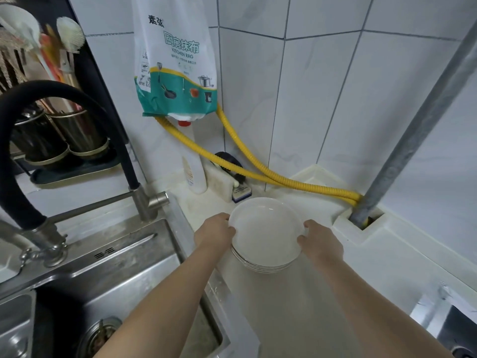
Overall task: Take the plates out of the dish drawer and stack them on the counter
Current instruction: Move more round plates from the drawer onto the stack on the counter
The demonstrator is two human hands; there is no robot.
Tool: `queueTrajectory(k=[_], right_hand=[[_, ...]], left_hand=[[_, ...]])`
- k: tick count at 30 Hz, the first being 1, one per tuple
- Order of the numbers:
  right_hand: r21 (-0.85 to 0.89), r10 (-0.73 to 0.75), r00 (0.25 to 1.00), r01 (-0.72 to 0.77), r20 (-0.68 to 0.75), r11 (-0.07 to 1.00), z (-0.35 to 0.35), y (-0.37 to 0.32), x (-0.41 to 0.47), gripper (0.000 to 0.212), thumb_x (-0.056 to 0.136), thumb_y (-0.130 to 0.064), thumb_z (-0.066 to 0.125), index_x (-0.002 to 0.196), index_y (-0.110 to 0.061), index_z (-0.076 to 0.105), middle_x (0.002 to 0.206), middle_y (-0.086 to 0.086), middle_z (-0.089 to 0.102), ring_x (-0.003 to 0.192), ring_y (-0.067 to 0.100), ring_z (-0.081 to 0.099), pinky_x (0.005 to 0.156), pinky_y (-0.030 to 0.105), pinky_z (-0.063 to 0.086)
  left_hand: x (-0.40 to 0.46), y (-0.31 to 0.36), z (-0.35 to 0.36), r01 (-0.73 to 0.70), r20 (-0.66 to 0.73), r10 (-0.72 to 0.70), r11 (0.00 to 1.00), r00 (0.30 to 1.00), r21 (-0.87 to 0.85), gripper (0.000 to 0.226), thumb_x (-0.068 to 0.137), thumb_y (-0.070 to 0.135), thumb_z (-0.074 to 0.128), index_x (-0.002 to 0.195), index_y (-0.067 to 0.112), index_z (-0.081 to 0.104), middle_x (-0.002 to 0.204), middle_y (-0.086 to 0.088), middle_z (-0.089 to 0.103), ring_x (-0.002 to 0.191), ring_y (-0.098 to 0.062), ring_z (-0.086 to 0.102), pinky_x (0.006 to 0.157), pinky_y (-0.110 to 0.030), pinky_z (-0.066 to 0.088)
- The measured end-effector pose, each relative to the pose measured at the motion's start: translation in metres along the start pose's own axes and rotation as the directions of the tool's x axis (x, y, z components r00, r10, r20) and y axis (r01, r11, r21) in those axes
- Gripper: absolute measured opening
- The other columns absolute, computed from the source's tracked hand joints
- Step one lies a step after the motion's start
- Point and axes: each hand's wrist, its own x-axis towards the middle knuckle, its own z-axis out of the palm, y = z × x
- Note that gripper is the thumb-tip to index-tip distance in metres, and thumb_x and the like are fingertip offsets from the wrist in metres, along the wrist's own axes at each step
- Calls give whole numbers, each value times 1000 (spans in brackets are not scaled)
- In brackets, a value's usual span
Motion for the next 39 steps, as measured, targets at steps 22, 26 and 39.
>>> queueTrajectory(k=[22, 26, 39], right_hand=[[-178, -41, 998, 49, 49, 983, -3, 2, -12, 35, 94, -42, 37, 120, -22, 50, 115, 0, 61, 109, 23, 57, 75, 33, 39], [-267, -94, 994, 108, 64, 958, -8, -2, -34, 41, 93, -47, 38, 119, -20, 54, 118, 0, 61, 114, 22, 54, 85, 34, 40], [-300, -402, 907, 422, 128, 856, 26, -49, -170, 33, 93, -40, 37, 109, -19, 57, 111, 0, 64, 109, 23, 59, 88, 33, 44]], left_hand=[[-7, -14, 0, 5, 151, -31, 985, 988, 174, 31, 96, 40, 40, 103, 19, 61, 114, -2, 64, 105, -21, 58, 79, -29, 43], [-29, -24, -8, -58, 232, 3, 972, 973, 229, 33, 94, 35, 43, 110, 14, 63, 118, -4, 63, 108, -22, 58, 81, -27, 43], [-159, -88, -45, -94, 251, 1, 928, 968, 360, 33, 90, 37, 45, 112, 19, 62, 122, -5, 63, 114, -26, 59, 89, -35, 48]])
